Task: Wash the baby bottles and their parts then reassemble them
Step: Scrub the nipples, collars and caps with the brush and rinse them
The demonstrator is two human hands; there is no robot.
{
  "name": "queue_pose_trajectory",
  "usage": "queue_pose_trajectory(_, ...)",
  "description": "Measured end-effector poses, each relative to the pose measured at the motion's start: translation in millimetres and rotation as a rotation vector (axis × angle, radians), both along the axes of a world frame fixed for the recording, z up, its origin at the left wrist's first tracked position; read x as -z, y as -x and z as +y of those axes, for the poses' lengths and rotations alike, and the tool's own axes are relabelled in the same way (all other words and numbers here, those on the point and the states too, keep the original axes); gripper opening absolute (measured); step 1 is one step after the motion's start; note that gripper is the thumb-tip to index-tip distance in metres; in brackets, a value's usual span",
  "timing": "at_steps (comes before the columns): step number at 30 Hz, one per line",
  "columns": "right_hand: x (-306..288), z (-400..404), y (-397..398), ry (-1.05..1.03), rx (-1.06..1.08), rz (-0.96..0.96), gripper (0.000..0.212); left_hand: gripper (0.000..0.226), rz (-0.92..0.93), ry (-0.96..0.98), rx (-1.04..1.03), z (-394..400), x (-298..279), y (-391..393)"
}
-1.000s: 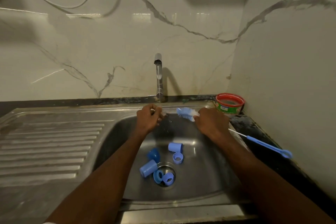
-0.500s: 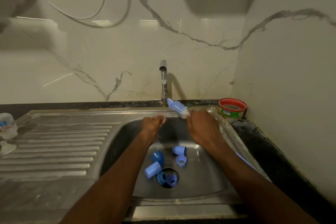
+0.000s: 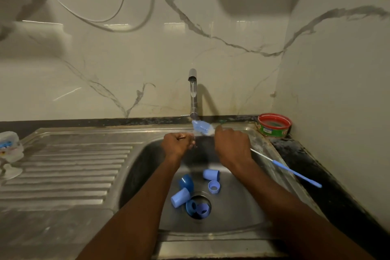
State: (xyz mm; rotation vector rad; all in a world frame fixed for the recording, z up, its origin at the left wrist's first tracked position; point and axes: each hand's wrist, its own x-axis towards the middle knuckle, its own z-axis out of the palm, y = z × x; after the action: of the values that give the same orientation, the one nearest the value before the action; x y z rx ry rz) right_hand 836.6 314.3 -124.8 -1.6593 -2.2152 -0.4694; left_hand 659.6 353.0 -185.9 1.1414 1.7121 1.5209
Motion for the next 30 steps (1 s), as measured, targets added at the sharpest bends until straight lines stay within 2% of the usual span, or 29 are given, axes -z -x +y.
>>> queue_pose_trajectory(3,11.5,-11.2,0.4,-0.083,-0.047,-0.080,0.034,0.010,-0.038,-0.054,0.001,-0.1,-6.4,-3.7)
queue_pose_trajectory(6,19.7,-6.3,10.0,-0.002,-0.006,-0.073,0.051,0.012,-0.069,-0.133,0.065,-1.3,-8.6,-9.1)
queue_pose_trajectory(8,17.4,3.1,16.2,0.016,0.020,-0.051,0.045,0.017,-0.110,-0.150,0.118,-3.4,-8.1,-7.9)
queue_pose_trajectory(12,8.4,9.6,15.3,-0.003,0.085,-0.034,0.024,0.016,0.022,-0.127,0.127,-5.4,-6.0,-2.1)
queue_pose_trajectory(16,3.1,0.0,3.1,-0.044,0.053,-0.003,0.036,0.015,0.040,-0.105,0.013,-4.8,-9.0,-3.1)
queue_pose_trajectory(20,14.2,-12.0,8.8,0.031,-0.028,-0.040,0.033,0.015,0.147,-0.110,0.032,-2.1,-5.7,-5.0)
queue_pose_trajectory(24,5.9,3.1,12.7,0.086,0.033,0.075,0.038,0.019,0.066,-0.194,0.147,-4.7,-6.6,-3.8)
queue_pose_trajectory(26,-0.1,7.5,10.4,0.077,0.061,0.095,0.034,0.019,0.009,-0.176,0.123,-3.1,-5.4,-0.5)
queue_pose_trajectory(30,-3.2,-3.7,2.3,0.013,0.029,0.125,0.040,0.020,-0.251,-0.084,0.081,-0.9,-3.4,0.4)
